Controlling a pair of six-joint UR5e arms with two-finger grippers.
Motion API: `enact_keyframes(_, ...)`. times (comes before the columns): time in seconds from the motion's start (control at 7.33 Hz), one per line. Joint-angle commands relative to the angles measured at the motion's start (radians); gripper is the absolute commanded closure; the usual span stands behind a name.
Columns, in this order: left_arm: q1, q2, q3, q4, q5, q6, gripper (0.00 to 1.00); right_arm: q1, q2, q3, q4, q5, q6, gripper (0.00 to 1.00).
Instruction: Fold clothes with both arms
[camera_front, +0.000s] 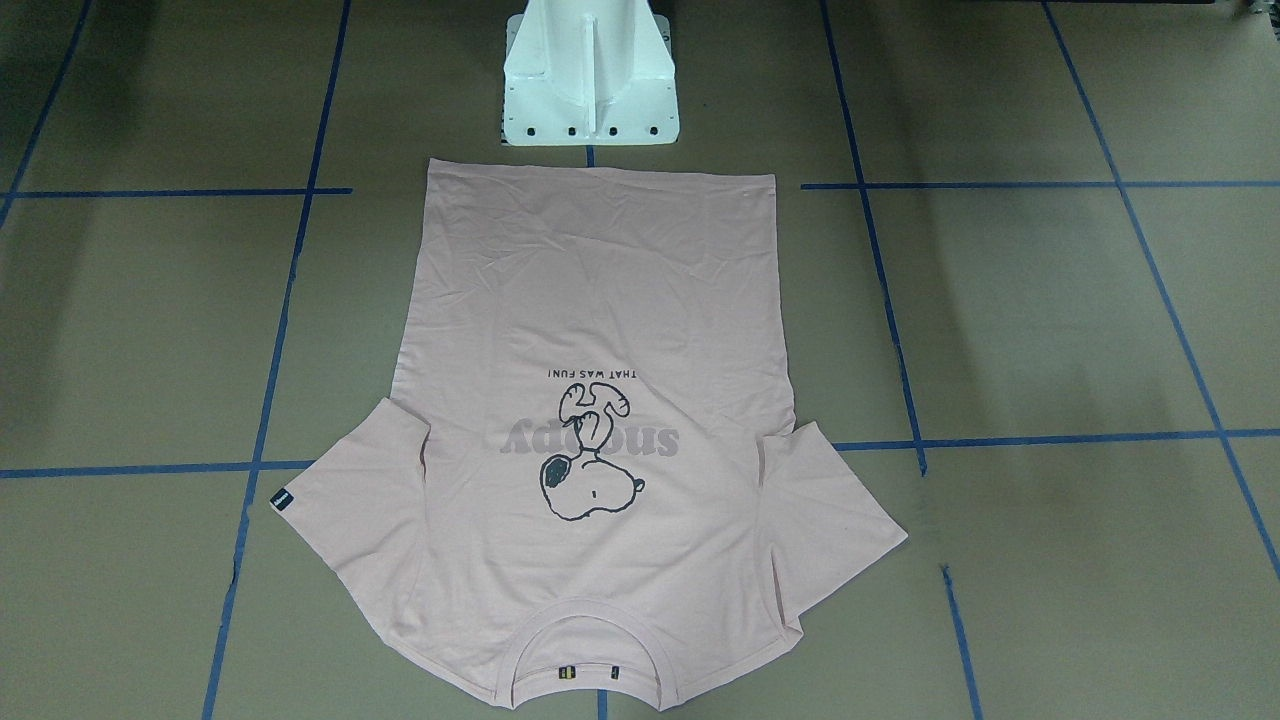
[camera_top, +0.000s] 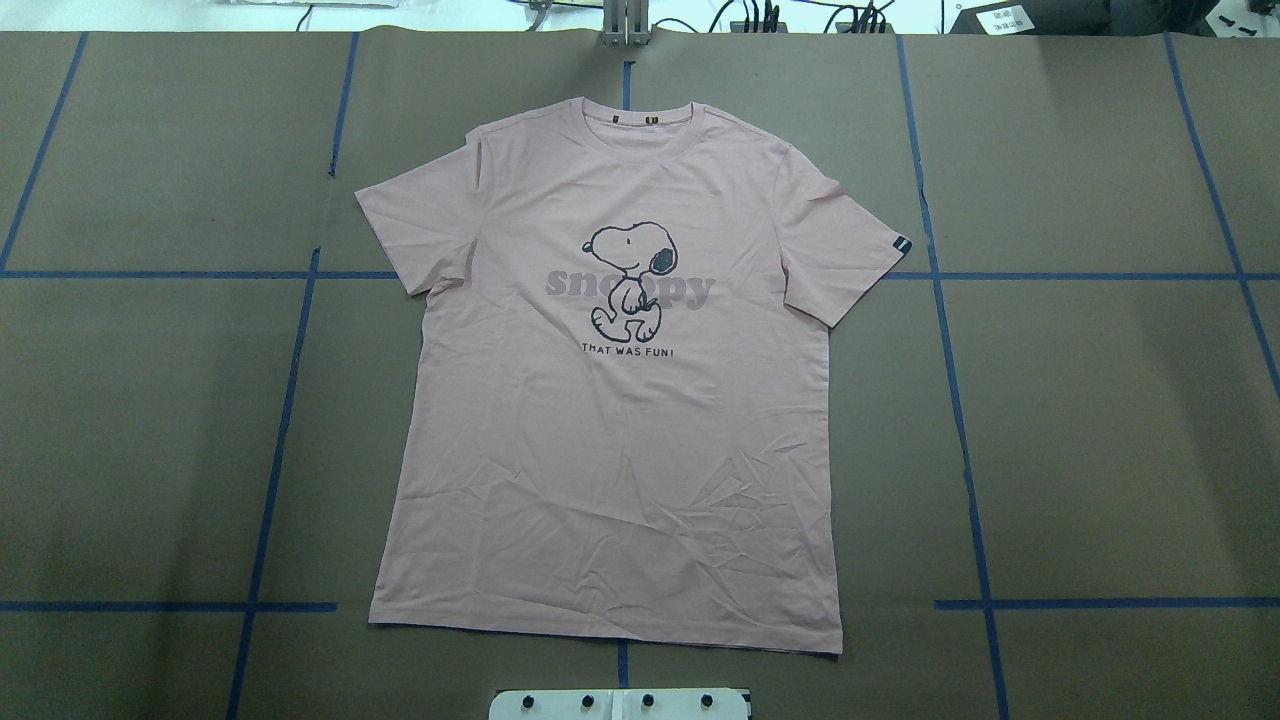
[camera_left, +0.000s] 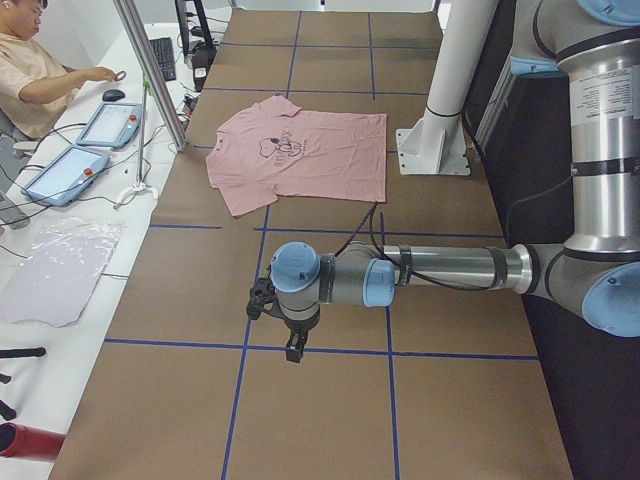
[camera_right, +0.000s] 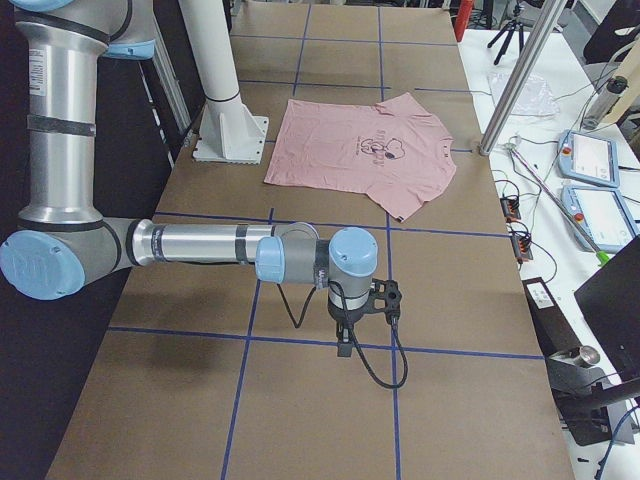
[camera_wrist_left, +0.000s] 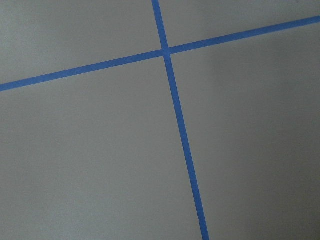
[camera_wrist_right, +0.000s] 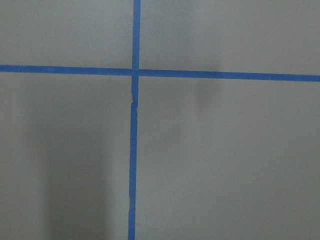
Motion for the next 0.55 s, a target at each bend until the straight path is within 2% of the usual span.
enact_keyframes(0.0,0.002,-0.005,0.000,0.000,0.006,0.005,0.00,-0.002,0.001,0.000,0.000,0.000,0.000,0.00)
enact_keyframes(0.41,0.002,-0.013,-0.002,-0.020,0.007,0.010,0.00,-0.029,0.007,0.002,-0.003,-0.003,0.000,0.00)
